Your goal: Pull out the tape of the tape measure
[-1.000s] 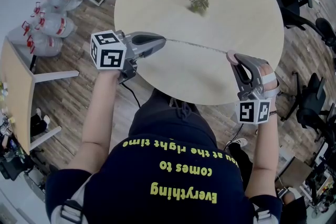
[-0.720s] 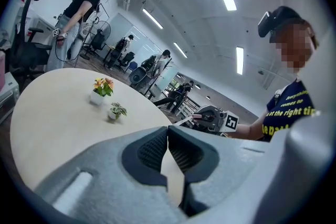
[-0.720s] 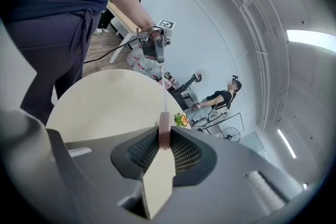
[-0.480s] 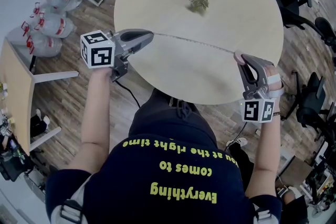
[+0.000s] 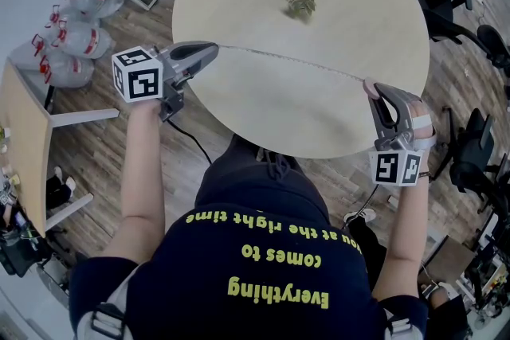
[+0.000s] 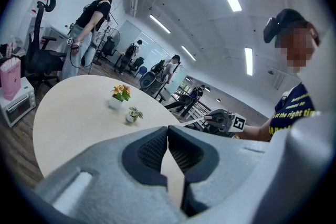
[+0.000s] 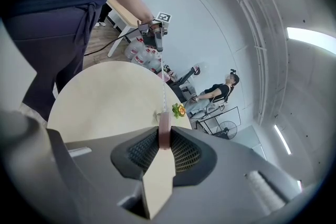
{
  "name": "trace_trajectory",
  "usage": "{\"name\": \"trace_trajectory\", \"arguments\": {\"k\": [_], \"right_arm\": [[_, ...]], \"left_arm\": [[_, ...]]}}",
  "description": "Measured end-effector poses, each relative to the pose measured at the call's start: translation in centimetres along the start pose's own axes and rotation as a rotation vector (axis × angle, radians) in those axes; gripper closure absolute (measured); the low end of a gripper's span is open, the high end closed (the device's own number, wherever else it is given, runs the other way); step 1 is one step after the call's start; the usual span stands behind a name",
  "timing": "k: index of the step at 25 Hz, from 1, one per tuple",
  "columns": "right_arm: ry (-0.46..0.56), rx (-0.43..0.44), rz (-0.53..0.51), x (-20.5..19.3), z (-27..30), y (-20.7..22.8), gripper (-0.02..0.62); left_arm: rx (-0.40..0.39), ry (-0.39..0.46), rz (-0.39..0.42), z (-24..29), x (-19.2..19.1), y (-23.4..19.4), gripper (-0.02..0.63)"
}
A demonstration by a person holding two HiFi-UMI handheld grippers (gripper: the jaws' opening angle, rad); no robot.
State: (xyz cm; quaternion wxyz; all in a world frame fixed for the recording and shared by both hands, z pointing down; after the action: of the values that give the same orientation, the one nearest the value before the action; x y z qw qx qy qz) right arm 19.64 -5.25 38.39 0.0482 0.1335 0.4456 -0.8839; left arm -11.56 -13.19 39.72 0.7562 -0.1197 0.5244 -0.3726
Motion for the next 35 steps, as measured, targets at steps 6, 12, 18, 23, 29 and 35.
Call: {"name": "trace_trajectory", "arguments": {"k": [6,12,18,23,29,35], "right_arm": [[-0.019,0.003,-0.005,-0.6,-0.1,0.1,0.512],[-0.036,0.008,-0.003,-1.4,-0.3,0.0,0.512],[-0.041,0.008,0.004,-1.4,-0.1,0.0,0.512],[-0.041,0.009,0.006,-1.5,0.0,-0.1,0.512],[-0.037,0.008,0.005,-1.1,0.0,-0.3,0.512],[-0.031,0.016,0.005,-0.9,0.1,-0.4,0.512]], "left_arm": [[0.021,0.019,-0.010,-0.7,0.4,-0.6,0.598],[0.045,0.036,-0.014,-1.5,0.6,-1.1,0.598],[0.057,0.040,-0.021,-2.0,0.6,-1.7,0.598],[0.058,0.046,-0.024,-2.0,0.6,-1.6,0.598],[0.059,0.042,-0.020,-2.1,0.3,-1.6,0.598],[0.054,0.036,-0.023,-1.8,0.3,-1.6,0.598]]}}
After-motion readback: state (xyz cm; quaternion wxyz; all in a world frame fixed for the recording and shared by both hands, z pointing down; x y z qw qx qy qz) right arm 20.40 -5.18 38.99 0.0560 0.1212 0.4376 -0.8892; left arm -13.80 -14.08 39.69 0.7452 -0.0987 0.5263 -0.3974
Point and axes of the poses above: the fingertips, and each gripper's own axes: z forward along the fingers, y to its right, x out of its top, the point moved 1 cm from there along -z, backward along the fingers, and after that the axes turned 8 degrees about -y, right-handed, at the moved point
